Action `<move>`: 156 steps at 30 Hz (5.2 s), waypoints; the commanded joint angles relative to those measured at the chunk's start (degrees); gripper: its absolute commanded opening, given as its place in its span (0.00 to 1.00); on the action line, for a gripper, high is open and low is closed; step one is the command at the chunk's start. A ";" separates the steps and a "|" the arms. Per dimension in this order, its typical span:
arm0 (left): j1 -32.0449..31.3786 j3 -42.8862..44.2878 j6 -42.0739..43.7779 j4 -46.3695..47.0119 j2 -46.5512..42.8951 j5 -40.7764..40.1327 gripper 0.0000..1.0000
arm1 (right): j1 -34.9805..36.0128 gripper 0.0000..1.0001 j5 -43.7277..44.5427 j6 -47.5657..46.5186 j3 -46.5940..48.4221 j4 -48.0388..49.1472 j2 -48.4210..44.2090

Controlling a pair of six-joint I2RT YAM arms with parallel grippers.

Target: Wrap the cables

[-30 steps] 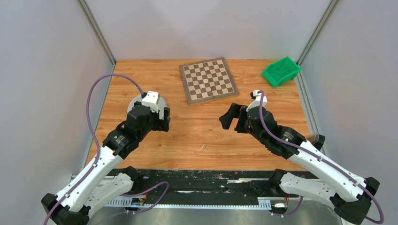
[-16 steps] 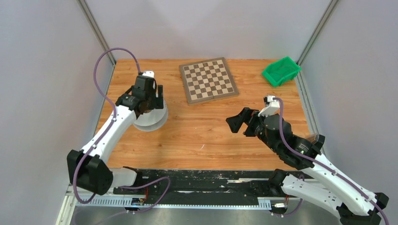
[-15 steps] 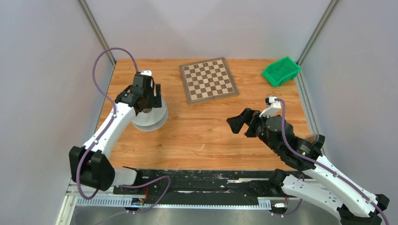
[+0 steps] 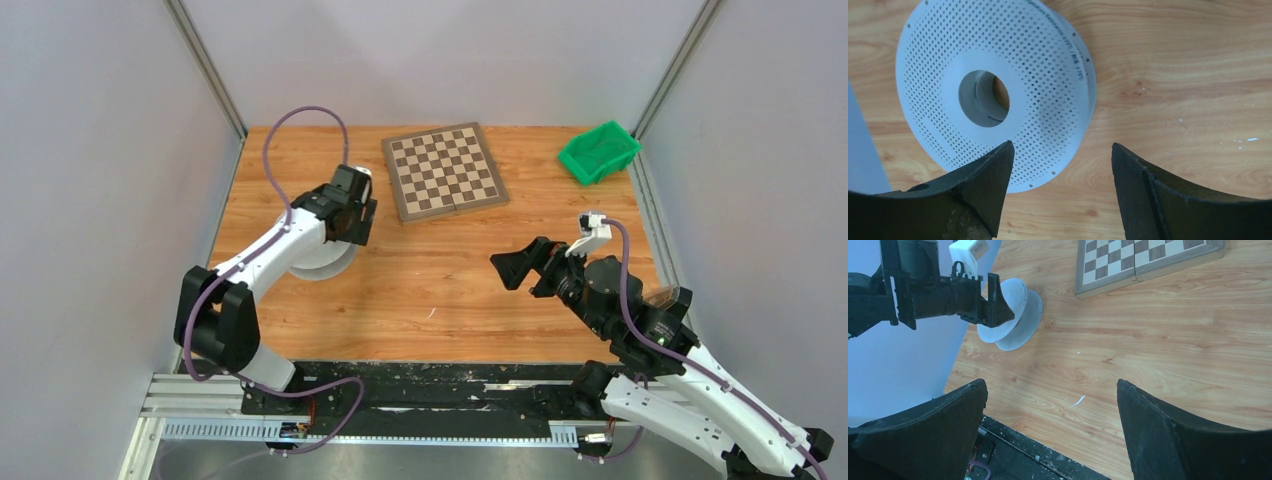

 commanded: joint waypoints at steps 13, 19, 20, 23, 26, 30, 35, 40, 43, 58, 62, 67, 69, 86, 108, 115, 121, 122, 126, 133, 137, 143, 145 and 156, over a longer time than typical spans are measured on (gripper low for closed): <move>-12.13 -3.18 7.94 6.07 9.24 -28.67 0.51 | 0.08 1.00 1.08 -2.64 -2.46 3.90 -5.47; -14.10 -3.41 7.74 7.18 10.58 -29.11 0.52 | 0.12 1.00 0.92 -3.18 -3.03 3.91 -7.23; -14.48 -3.50 7.68 7.58 10.38 -29.15 0.53 | 0.08 1.00 0.92 -3.31 -3.11 3.79 -7.41; -15.94 -3.26 7.70 7.89 10.20 -28.44 0.54 | 0.08 1.00 0.78 -3.30 -3.26 3.90 -7.72; -16.32 -2.73 6.72 7.41 10.39 -27.43 0.54 | 0.15 1.00 0.32 -3.34 -3.38 3.84 -7.87; -16.28 -2.80 5.83 7.22 12.32 -28.06 0.54 | 0.08 1.00 0.35 -3.63 -3.57 3.85 -8.03; -16.28 -1.78 5.27 5.78 16.70 -32.14 0.54 | 0.11 1.00 0.00 -3.20 -3.64 3.85 -9.59; -15.97 -0.79 5.62 5.83 18.58 -36.52 0.54 | 0.12 1.00 0.22 -3.63 -4.16 3.77 -11.48; -15.74 -0.21 5.90 6.22 19.09 -38.07 0.52 | 0.16 1.00 -0.32 -3.63 -4.26 3.77 -12.19; -14.52 6.51 1.59 -0.06 8.11 -33.99 0.00 | 0.09 1.00 2.73 -0.72 -5.73 3.30 -16.68; -14.52 12.46 -0.53 -4.70 1.42 -23.79 0.00 | 0.08 1.00 5.45 -0.62 -6.29 3.36 -18.62; -14.52 18.24 -1.14 -11.75 -2.78 -11.98 0.00 | 0.09 1.00 6.33 -0.02 -6.59 3.38 -20.18; -14.52 19.66 -2.09 -13.71 -4.09 -7.73 0.00 | 0.08 1.00 6.32 0.29 -7.00 3.17 -20.02; -14.59 11.53 -0.77 -7.37 -9.67 14.04 0.18 | 0.15 1.00 1.52 2.96 -4.64 -1.72 -10.04; -14.54 -0.50 -1.12 -6.90 -15.67 12.26 0.32 | 0.08 1.00 11.01 0.29 3.13 -7.76 -3.46; -14.52 -5.18 -1.77 -1.85 -19.53 13.31 0.01 | 0.06 0.99 17.13 -12.56 9.96 -2.04 7.95; -14.55 -5.78 -1.09 0.21 -21.37 11.93 0.00 | -6.76 0.96 16.08 -23.95 17.74 3.36 21.35; -14.54 -5.84 -0.85 0.30 -21.76 11.32 0.00 | -9.26 0.95 14.32 -24.86 18.68 4.03 23.39; -14.56 -6.77 -0.41 0.53 -23.45 6.96 0.00 | -24.64 0.84 4.58 -25.03 20.33 8.81 29.98; -14.52 -10.34 -0.68 3.50 -29.08 7.31 0.01 | -42.53 0.64 -0.09 -22.07 23.58 20.16 44.34; -14.52 -10.66 -0.68 3.70 -30.11 7.64 0.01 | -48.35 0.61 1.09 -16.01 31.49 21.18 57.02; -14.52 -10.82 -0.68 3.80 -30.15 7.64 0.01 | -53.94 0.56 2.44 -4.59 45.00 21.20 72.83; -14.48 -10.81 -0.62 3.77 -29.92 7.27 0.01 | -54.61 0.55 4.56 -2.45 49.52 21.22 77.31; -14.48 -9.74 -0.19 3.32 -28.01 6.61 0.01 | -58.92 0.52 4.45 6.14 66.64 21.36 95.74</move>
